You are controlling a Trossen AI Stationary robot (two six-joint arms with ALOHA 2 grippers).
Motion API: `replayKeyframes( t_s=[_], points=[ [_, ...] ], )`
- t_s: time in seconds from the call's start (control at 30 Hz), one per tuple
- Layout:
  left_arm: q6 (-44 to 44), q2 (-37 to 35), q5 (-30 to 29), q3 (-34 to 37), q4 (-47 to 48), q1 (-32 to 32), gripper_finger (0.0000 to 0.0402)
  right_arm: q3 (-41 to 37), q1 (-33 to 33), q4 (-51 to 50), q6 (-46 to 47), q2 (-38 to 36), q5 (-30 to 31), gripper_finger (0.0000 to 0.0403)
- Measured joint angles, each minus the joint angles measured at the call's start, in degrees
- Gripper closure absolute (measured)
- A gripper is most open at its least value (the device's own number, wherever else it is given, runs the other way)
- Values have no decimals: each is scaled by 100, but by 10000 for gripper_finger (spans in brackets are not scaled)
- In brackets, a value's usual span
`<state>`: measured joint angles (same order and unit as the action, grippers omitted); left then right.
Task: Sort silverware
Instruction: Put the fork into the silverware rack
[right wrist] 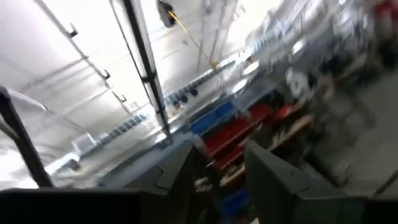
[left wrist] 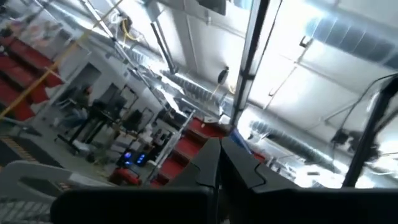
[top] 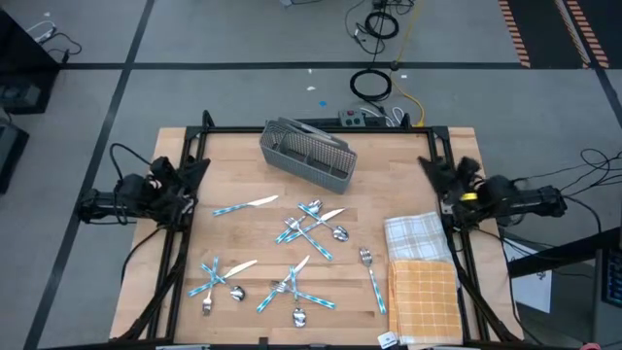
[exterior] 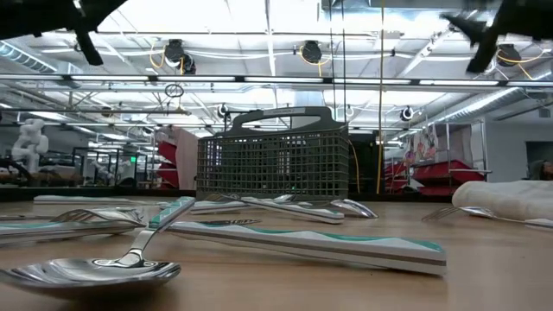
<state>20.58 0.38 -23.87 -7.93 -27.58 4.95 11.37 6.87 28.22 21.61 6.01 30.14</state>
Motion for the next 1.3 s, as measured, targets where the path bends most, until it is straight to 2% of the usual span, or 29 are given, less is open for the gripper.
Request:
replayKeyframes(
  t_s=[0.13, 0.23, 0.33, 0.47, 0.57, 0.7, 0.8, 0.9, 1.0, 1.17, 1.3],
  points=[
    [11, -1, 304, -397, 39, 0, 384, 1538, 0, -1754, -1130, 420, 124, 233],
    [15, 142, 515, -879, 181, 4, 384, 2783, -2, -3390, -1189, 1052, 161, 200],
    [163, 496, 764, -1553, 635, 4, 385, 3843, -2, -4829, -800, 1929, 20, 170],
    [592, 1196, 890, -2677, 2236, 4, 384, 4917, -1, -6726, 421, 3284, -985, 152],
    [579, 1755, 940, -3363, 3284, 4, 384, 5268, 109, -7666, 1383, 4364, -2165, 150],
    [364, 2261, 962, -3924, 3737, 4, 384, 5282, 562, -8459, 2595, 5650, -3349, 150],
    [260, 2393, 1021, -4128, 3739, 4, 384, 5284, 1054, -9131, 3502, 6492, -3582, 150],
    [279, 2375, 1022, -4216, 3736, 4, 384, 5282, 1547, -9292, 4325, 7183, -3577, 149],
    [290, 2297, 1020, -4229, 3736, 4, 385, 5282, 1918, -9083, 5322, 7737, -3264, 149],
    [255, 2210, 1018, -4229, 3778, 4, 385, 5282, 2213, -8275, 6536, 8508, -3004, 139],
    [254, 2201, 1018, -4229, 3780, 4, 384, 5284, 2258, -7255, 6863, 9109, -2978, 116]
  ],
)
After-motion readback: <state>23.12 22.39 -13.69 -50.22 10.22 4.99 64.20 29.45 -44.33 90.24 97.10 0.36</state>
